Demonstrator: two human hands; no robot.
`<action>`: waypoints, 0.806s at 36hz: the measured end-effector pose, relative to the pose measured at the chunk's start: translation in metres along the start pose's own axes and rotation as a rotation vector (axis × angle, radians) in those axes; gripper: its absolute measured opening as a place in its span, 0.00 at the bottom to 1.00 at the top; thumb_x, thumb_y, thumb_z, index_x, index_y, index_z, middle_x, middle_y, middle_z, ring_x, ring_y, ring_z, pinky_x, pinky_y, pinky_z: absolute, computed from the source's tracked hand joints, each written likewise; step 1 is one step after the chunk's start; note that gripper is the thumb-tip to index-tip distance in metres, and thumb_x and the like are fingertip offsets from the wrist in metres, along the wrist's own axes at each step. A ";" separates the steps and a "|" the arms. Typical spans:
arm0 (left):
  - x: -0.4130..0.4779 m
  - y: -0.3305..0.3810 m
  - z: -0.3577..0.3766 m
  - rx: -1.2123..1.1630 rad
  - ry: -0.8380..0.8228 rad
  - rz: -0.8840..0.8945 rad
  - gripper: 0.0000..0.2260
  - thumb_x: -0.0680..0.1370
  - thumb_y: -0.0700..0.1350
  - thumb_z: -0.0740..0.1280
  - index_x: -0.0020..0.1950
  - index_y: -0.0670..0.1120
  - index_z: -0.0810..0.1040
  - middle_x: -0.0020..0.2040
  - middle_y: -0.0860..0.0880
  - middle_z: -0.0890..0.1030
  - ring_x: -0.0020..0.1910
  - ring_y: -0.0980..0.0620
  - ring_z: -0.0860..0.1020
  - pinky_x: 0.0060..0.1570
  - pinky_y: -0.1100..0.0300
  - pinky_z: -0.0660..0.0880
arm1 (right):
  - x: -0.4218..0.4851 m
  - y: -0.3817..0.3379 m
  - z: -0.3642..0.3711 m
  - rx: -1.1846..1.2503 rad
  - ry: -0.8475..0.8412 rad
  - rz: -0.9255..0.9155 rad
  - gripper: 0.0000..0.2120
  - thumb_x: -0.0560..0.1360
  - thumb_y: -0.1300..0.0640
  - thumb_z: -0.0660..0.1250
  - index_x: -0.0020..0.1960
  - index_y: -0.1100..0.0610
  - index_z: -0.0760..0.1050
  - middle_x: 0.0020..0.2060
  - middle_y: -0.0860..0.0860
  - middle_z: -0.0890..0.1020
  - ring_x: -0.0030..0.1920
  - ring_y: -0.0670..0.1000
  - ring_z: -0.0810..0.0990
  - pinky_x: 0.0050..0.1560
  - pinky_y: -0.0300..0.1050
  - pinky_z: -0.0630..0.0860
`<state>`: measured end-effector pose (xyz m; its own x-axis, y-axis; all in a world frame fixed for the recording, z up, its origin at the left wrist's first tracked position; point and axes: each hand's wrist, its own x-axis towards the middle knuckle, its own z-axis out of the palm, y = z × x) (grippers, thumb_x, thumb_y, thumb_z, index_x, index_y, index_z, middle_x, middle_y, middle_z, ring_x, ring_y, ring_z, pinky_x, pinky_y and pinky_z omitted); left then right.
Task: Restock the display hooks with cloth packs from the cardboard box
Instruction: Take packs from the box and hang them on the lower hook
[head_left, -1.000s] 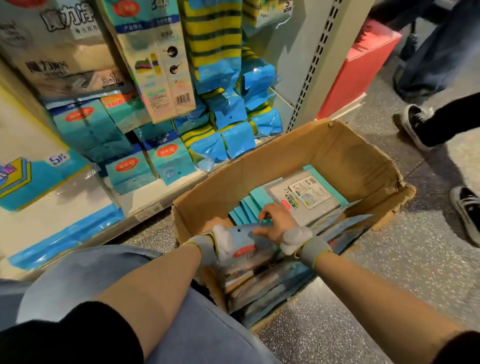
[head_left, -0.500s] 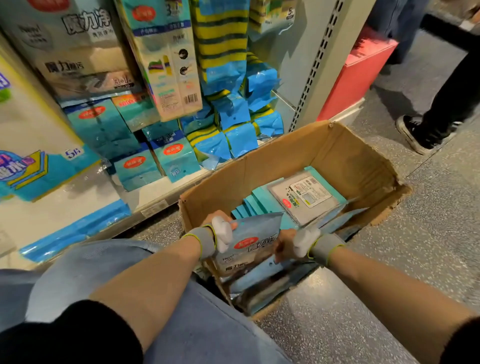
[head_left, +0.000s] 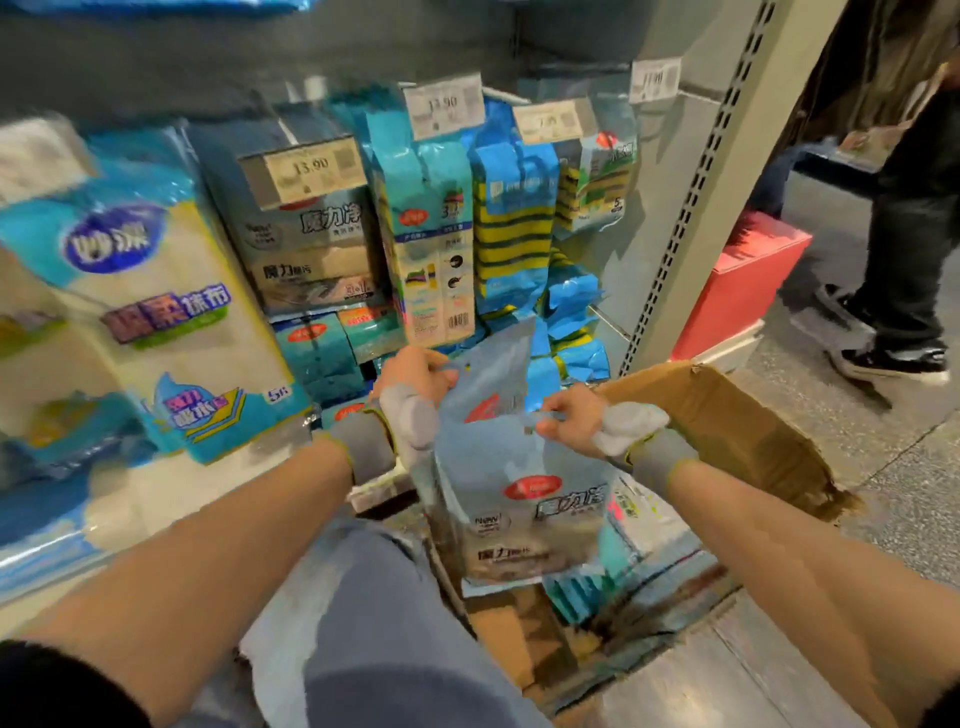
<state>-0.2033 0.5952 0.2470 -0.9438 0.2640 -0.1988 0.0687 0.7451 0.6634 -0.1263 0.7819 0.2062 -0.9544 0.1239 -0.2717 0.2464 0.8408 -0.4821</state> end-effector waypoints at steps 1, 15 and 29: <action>-0.001 0.003 -0.015 0.004 0.037 0.012 0.09 0.77 0.41 0.65 0.55 0.45 0.81 0.51 0.44 0.81 0.52 0.44 0.77 0.50 0.56 0.72 | 0.002 -0.012 -0.009 -0.003 0.016 -0.013 0.08 0.76 0.54 0.65 0.49 0.58 0.79 0.41 0.52 0.76 0.47 0.52 0.75 0.44 0.41 0.66; -0.020 -0.021 -0.166 0.216 0.280 0.044 0.05 0.75 0.45 0.67 0.46 0.48 0.83 0.42 0.46 0.80 0.50 0.44 0.79 0.48 0.56 0.75 | 0.032 -0.142 -0.102 0.057 0.324 -0.207 0.08 0.74 0.51 0.70 0.41 0.54 0.82 0.37 0.51 0.82 0.45 0.54 0.79 0.48 0.47 0.77; -0.014 -0.097 -0.201 0.252 0.279 -0.205 0.03 0.75 0.47 0.67 0.44 0.48 0.75 0.44 0.46 0.77 0.44 0.49 0.75 0.40 0.63 0.67 | 0.089 -0.230 -0.078 0.279 0.241 -0.179 0.13 0.76 0.50 0.67 0.56 0.56 0.81 0.53 0.54 0.83 0.55 0.55 0.79 0.55 0.43 0.73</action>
<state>-0.2621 0.3959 0.3304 -0.9950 -0.0552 -0.0828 -0.0854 0.9005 0.4265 -0.2807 0.6404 0.3577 -0.9904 0.1362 0.0240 0.0774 0.6895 -0.7202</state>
